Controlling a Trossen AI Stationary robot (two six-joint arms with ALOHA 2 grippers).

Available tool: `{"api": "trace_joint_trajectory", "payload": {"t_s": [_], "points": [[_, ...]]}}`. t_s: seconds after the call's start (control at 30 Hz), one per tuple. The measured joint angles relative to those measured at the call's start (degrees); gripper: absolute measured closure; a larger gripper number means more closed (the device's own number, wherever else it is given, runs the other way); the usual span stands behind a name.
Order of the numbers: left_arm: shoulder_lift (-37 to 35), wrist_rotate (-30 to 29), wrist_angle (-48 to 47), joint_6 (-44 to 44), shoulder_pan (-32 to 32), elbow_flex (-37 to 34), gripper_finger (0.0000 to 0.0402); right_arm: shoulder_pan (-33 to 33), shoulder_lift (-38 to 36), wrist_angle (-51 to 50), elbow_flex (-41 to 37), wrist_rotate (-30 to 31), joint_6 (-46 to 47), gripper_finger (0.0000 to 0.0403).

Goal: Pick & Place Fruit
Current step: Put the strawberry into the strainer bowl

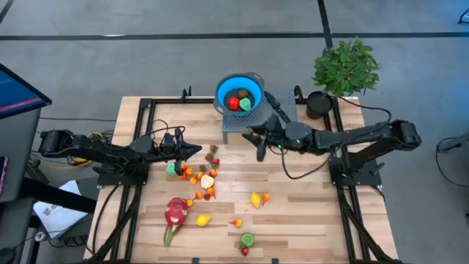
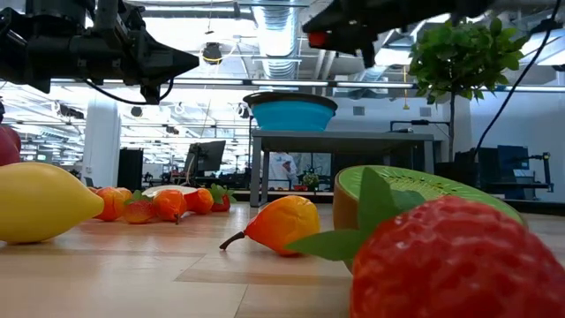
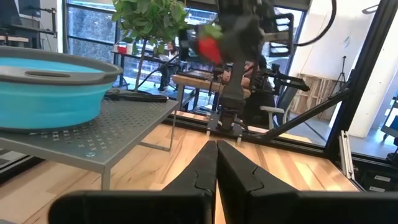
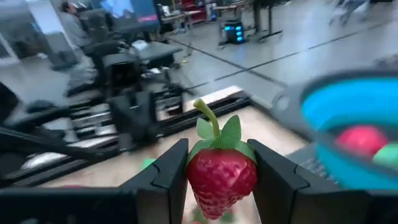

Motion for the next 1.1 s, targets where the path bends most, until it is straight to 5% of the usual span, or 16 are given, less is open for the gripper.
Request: {"api": "trace_joint_trajectory", "payload": {"t_s": [0.47,0.77,1.1], "points": [[0.0,0.0,0.0,0.0,0.0,0.0,0.0401,-8.6,16.8,-11.6,17.5,8.9,-3.3,0.027],[0.0,0.0,0.0,0.1,0.0,0.0,0.0401,-8.6,17.0,-12.2,18.8,19.9,-3.1,0.027],[0.0,0.1,0.0,0.0,0.0,0.0,0.0401,-9.0,17.2,-12.5,18.8,22.5,-1.1,0.0263]]}}
